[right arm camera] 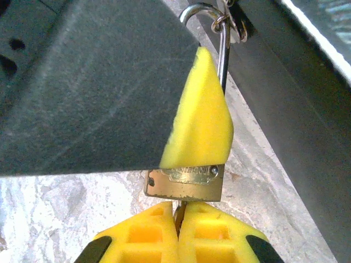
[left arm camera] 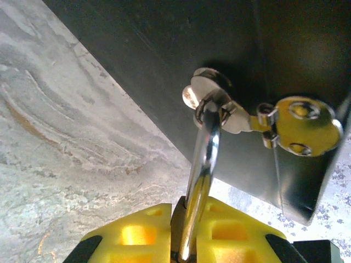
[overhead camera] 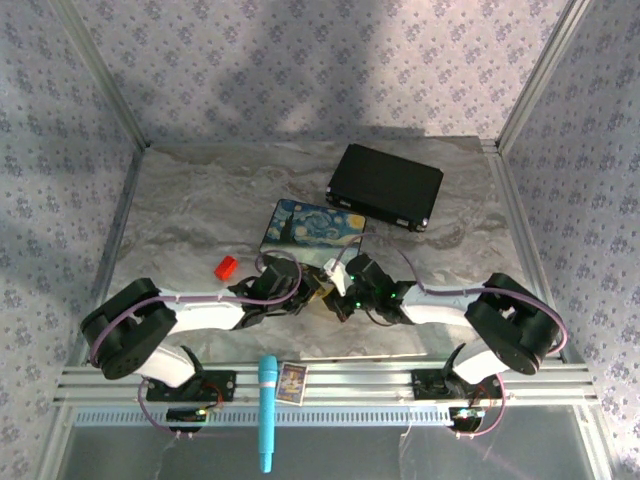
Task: Unlock a padlock with a key
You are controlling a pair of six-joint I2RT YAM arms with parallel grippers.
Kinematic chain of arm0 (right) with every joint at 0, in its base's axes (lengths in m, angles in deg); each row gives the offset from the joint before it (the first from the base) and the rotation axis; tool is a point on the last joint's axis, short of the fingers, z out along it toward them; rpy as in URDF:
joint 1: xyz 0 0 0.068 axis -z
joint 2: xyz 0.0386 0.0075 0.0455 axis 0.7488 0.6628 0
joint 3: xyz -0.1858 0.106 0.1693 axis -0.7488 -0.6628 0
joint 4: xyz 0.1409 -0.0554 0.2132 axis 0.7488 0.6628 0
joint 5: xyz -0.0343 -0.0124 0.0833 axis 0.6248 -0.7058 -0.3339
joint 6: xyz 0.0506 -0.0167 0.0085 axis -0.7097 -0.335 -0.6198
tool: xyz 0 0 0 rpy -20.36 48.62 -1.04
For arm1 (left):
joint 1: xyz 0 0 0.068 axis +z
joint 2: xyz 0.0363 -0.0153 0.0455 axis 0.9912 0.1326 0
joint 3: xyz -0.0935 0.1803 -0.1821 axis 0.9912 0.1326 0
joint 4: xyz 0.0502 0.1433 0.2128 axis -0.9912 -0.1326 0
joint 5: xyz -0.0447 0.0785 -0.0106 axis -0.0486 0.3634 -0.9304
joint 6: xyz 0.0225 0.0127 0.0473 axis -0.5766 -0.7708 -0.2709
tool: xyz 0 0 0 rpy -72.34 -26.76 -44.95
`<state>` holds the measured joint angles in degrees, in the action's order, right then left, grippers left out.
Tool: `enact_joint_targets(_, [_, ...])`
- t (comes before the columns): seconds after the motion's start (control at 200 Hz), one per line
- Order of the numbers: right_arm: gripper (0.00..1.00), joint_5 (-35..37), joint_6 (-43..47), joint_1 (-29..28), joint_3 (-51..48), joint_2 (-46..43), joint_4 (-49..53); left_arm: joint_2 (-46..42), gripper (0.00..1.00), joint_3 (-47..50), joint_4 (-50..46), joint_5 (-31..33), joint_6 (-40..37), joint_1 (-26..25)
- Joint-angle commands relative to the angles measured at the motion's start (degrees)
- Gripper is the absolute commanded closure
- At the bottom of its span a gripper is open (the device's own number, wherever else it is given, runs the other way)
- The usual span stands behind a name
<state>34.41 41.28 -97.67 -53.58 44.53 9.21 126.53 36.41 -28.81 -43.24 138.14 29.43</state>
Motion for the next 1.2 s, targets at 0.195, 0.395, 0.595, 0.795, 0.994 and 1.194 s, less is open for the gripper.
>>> enact_joint_targets(0.195, [0.95,-5.2,-8.0,3.2,-2.8,-1.1,-9.5,-1.6,1.00,1.4,-2.0,-0.1,-0.3,-0.2])
enact_joint_targets(0.395, [0.92,-6.7,-11.0,5.3,-4.4,-2.0,-11.9,-2.3,1.00,1.7,-2.2,-0.1,-0.4,-0.2])
enact_joint_targets(0.595, [0.46,-2.4,-13.1,5.5,-6.6,-5.9,-11.5,-2.3,1.00,2.3,-2.5,0.5,-0.4,-0.1])
enact_joint_targets(0.795, [0.23,6.1,-17.9,6.3,-6.8,-10.8,-5.9,-2.4,1.00,2.7,-2.7,0.9,-0.7,-0.1])
enact_joint_targets(0.994, [0.21,15.9,-24.0,6.6,-2.5,-14.0,4.3,-4.4,1.00,1.8,-8.8,3.2,-4.0,-0.2])
enact_joint_targets(1.194, [0.11,20.8,-29.1,6.7,2.4,-13.7,9.5,-6.6,1.00,-1.4,-19.1,5.3,-11.1,0.3])
